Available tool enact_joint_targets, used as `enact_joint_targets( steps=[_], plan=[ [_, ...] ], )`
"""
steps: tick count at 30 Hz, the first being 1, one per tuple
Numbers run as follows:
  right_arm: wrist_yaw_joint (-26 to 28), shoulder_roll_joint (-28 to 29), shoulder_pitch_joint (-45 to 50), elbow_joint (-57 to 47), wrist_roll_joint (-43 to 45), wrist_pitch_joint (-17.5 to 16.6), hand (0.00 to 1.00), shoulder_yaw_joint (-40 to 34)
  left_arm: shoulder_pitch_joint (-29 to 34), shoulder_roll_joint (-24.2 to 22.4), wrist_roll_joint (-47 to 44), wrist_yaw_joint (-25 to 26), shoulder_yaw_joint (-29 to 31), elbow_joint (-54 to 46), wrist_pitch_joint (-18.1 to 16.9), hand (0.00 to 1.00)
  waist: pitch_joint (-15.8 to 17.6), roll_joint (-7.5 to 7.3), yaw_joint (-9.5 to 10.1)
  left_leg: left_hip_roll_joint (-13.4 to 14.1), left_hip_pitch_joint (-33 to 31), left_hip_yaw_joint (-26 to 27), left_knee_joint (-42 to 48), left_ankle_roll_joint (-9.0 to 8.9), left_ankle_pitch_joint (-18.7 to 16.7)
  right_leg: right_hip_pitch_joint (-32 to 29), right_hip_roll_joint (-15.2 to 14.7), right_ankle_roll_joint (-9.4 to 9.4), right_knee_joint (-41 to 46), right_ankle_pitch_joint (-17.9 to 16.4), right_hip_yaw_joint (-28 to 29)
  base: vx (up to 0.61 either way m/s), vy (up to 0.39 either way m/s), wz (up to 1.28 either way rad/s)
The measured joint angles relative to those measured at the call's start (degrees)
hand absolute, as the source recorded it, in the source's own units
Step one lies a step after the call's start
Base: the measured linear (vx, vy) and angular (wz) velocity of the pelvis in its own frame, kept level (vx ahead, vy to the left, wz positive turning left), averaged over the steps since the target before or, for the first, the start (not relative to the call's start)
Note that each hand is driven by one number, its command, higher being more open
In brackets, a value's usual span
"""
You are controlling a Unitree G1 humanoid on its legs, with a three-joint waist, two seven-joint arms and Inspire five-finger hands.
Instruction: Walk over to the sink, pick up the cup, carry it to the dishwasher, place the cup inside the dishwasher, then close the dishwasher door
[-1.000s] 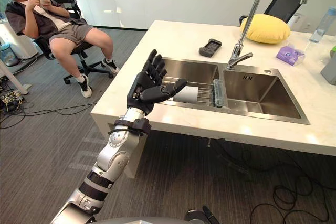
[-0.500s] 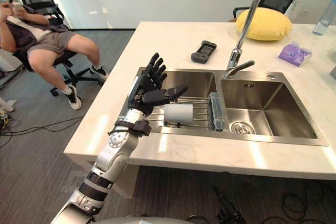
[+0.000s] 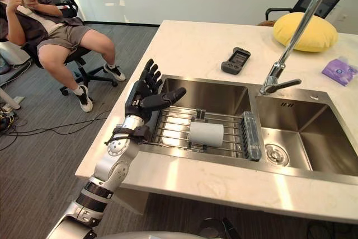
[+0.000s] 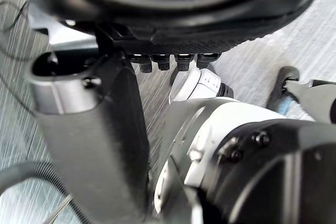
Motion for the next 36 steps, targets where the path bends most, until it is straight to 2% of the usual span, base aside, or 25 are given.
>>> enact_joint_targets(
  steps=[1,2,3,4,5,8,10,11,14,15,18,24,29,36],
  plan=[
    [0.0,0.0,0.1,0.0,-0.1,0.0,1.00,0.0,0.2,0.2,0.1,-0.1,0.1,0.2,-0.3,1.00,-0.4,-0.26,0.05,0.1,0.2,0.1,0.1,-0.45,-0.3,0.5,-0.3,2.78,-0.3,-1.1,-0.5,0.18,-0.273,-0.06],
    [-0.2,-0.8,-0.4,-0.1,-0.9,0.0,1.00,-0.1,0.8,-0.3,0.2,-1.0,0.4,0.2,-0.6,1.00,-1.3,1.68,0.24,2.0,0.0,0.3,0.6,-1.20,-0.6,1.2,1.6,2.79,-2.5,-1.2,-0.7,0.18,-0.223,-0.09],
    [-0.2,-1.2,-0.8,-0.2,-1.8,0.1,1.00,-0.2,0.8,-0.4,0.7,-2.0,0.5,0.2,-0.7,1.00,-1.4,2.09,0.28,2.6,-0.2,0.5,0.6,-1.67,-0.7,1.2,2.6,2.49,-3.4,-1.1,-0.9,0.25,-0.227,-0.16],
    [-0.3,-1.9,-1.6,-0.4,-2.8,0.1,1.00,-0.2,0.8,-0.7,1.9,-4.1,0.4,-0.1,-0.8,1.00,-2.1,3.48,0.13,4.0,-0.3,0.6,0.1,-2.24,-0.6,1.3,4.2,1.91,-4.6,-0.7,-1.0,0.28,-0.189,-0.15],
    [-0.3,-2.5,-2.3,-0.4,-3.9,0.1,1.00,-0.3,0.7,-0.8,2.9,-6.6,-0.4,-0.3,-0.9,1.00,-2.2,4.06,-0.26,5.1,1.2,0.8,-1.1,-2.54,-0.5,2.9,5.6,1.40,-6.0,-0.5,-1.3,0.27,-0.174,-0.13],
    [-0.4,-3.8,-3.0,0.3,-4.1,0.0,1.00,-0.2,0.7,0.3,6.3,-13.7,-5.2,-1.4,-0.9,1.00,-2.1,4.16,-0.79,6.4,4.9,1.2,-3.4,-3.14,-0.8,7.0,7.3,0.87,-9.5,-0.2,-2.0,0.15,-0.071,-0.07],
    [-0.4,-4.7,-4.0,0.5,-3.8,0.0,1.00,-0.1,0.7,2.0,7.9,-18.0,-7.8,-2.8,-1.1,1.00,-2.1,4.64,-1.15,6.0,4.6,2.0,-3.9,-3.28,-0.9,6.8,7.2,0.97,-10.9,0.5,-1.8,0.07,0.021,-0.11],
    [-0.5,-4.9,-4.7,0.8,-3.7,0.0,1.00,0.0,0.8,3.1,8.4,-20.7,-8.7,-2.8,-1.0,1.00,-2.0,4.39,-1.30,5.6,4.4,2.3,-4.0,-3.26,-0.9,6.8,7.2,1.15,-11.9,1.1,-1.6,0.02,0.039,-0.14],
    [-0.5,-4.6,-5.0,1.9,-3.6,0.2,1.00,0.0,0.8,7.4,8.7,-25.1,-9.4,-2.8,-1.0,1.00,-1.2,3.81,-1.42,4.8,4.0,2.8,-4.0,-3.01,-1.0,6.9,6.6,1.53,-13.9,2.5,-1.1,-0.01,0.036,-0.12],
    [-0.5,-4.6,-5.0,2.0,-3.6,0.2,1.00,0.0,0.8,7.6,8.7,-25.2,-9.4,-2.8,-1.0,1.00,-1.2,3.81,-1.42,4.8,3.9,2.8,-3.9,-3.00,-0.9,6.9,6.6,1.55,-14.0,2.6,-1.0,-0.03,0.021,-0.06],
    [-0.6,-4.6,-4.4,3.6,-2.3,1.0,1.00,0.0,0.8,12.3,8.7,-29.6,-9.4,-2.8,-1.0,1.00,-0.5,4.09,-1.50,4.0,3.8,2.7,-3.9,-2.68,-0.9,7.1,5.9,1.88,-14.7,3.0,-1.2,-0.04,0.014,0.01],
    [-0.3,-4.8,-4.8,3.8,-1.5,1.3,1.00,0.0,0.8,15.7,8.9,-33.4,-9.8,-2.9,0.9,1.00,0.5,4.21,-1.71,3.7,3.5,2.5,-3.8,-2.34,-0.7,7.1,5.7,1.99,-14.9,3.2,-1.4,-0.06,-0.018,0.02],
    [-0.3,-5.5,-5.3,3.7,-1.4,1.3,1.00,1.3,0.8,18.0,10.9,-35.5,-10.3,-3.4,1.2,1.00,0.8,4.49,-1.96,3.6,3.2,2.3,-4.0,-2.30,-0.6,7.1,5.7,2.08,-15.4,3.3,-1.6,-0.01,-0.006,0.01],
    [-1.2,-5.9,-6.7,3.2,0.8,1.6,1.00,6.1,0.9,19.4,15.0,-36.0,-10.8,-5.2,1.2,1.00,1.4,4.48,-2.56,3.5,3.3,2.5,-4.3,-2.30,-0.6,7.1,5.6,2.08,-15.6,3.3,-1.6,0.00,0.000,0.00]
  ],
)
